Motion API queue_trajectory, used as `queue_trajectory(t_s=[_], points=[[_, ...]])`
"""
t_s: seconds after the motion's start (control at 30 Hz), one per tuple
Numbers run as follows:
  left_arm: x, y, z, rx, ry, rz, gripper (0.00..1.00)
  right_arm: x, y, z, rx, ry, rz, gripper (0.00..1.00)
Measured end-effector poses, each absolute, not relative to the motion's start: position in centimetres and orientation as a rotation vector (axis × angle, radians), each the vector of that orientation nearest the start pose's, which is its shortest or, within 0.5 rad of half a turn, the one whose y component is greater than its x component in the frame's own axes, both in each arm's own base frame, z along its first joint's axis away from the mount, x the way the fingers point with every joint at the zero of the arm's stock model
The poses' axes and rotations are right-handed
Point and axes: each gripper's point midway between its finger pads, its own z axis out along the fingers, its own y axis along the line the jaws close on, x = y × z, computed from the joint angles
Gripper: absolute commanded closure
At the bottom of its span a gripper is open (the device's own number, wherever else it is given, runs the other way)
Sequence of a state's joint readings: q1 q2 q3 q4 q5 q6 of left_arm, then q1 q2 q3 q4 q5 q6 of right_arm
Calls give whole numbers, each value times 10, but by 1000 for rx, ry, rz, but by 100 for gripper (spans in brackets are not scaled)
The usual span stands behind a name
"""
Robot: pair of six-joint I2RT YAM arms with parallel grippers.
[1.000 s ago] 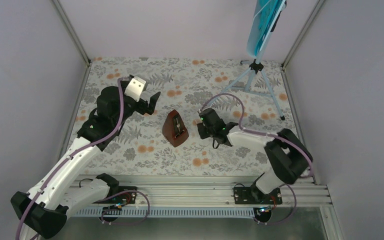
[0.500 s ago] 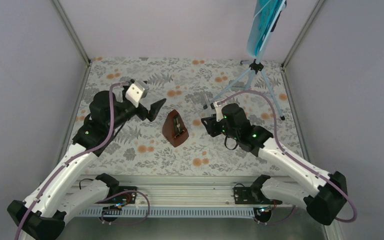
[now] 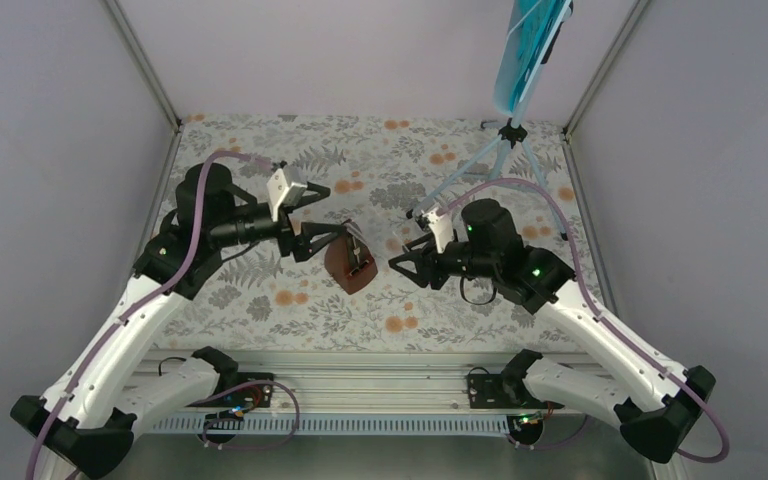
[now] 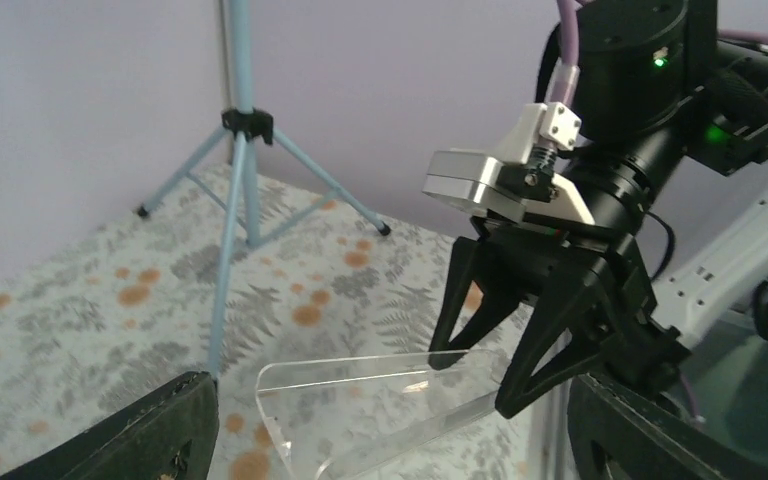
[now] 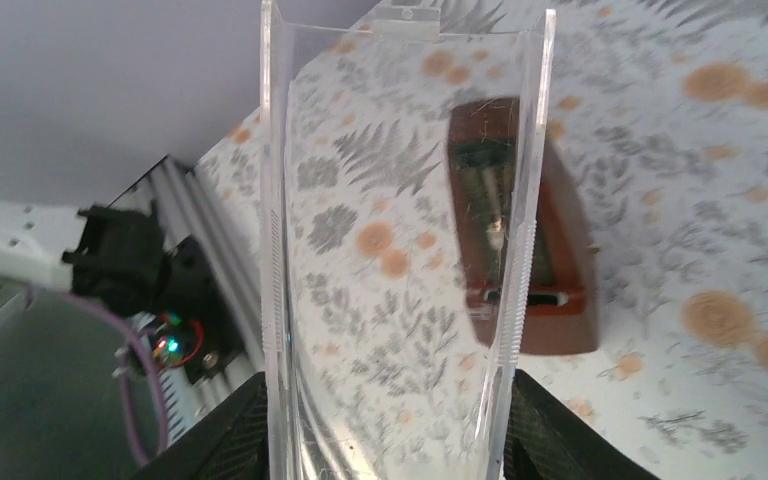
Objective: Pack up the instrument practice props
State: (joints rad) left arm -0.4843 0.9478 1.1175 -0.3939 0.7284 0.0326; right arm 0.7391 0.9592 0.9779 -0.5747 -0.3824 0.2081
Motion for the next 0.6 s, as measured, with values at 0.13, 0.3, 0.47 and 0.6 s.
queue_trajectory(t_s=[0.13, 0.3, 0.47, 0.6], points=[[197, -235, 370, 956, 1640, -1009, 19, 171, 265, 265, -900, 2100, 1039, 50], [192, -235, 356, 955, 1716, -1057, 30, 155, 271, 269, -981, 2072, 1145, 50], [181, -238, 345, 986, 1756, -1138, 44, 143, 275, 274, -1040, 2039, 1218, 50], [171, -241, 339, 1016, 1760, -1214, 58, 139, 276, 276, -1064, 2025, 1248, 49]])
